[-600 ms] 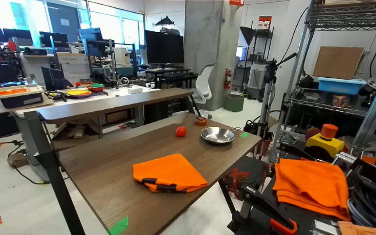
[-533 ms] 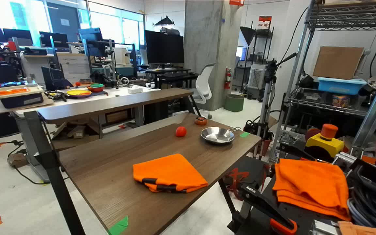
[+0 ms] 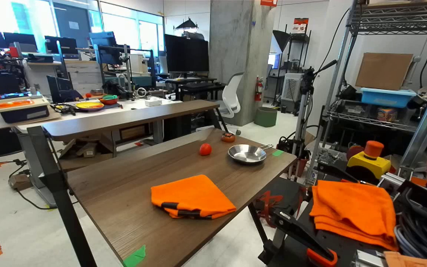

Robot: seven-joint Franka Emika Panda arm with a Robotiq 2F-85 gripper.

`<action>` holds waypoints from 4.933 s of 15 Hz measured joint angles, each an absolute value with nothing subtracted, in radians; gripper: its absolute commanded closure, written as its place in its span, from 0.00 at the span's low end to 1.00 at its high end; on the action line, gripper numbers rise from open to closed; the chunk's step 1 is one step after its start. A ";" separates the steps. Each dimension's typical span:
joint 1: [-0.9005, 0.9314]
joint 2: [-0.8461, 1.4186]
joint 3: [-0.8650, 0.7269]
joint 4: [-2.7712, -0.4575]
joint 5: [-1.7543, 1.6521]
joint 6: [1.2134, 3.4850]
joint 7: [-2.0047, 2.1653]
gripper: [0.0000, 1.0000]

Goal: Move the orange towel on the table backwards

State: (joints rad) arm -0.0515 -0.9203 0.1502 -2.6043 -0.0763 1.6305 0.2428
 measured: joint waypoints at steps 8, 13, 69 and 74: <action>-0.051 -0.910 0.151 -2.603 -0.076 1.636 0.250 0.00; -0.051 -0.712 0.202 -2.574 -0.069 1.796 0.378 0.00; 0.147 1.224 0.012 -0.785 0.090 1.756 0.628 0.00; 0.104 1.229 0.056 -0.713 0.137 1.507 0.555 0.00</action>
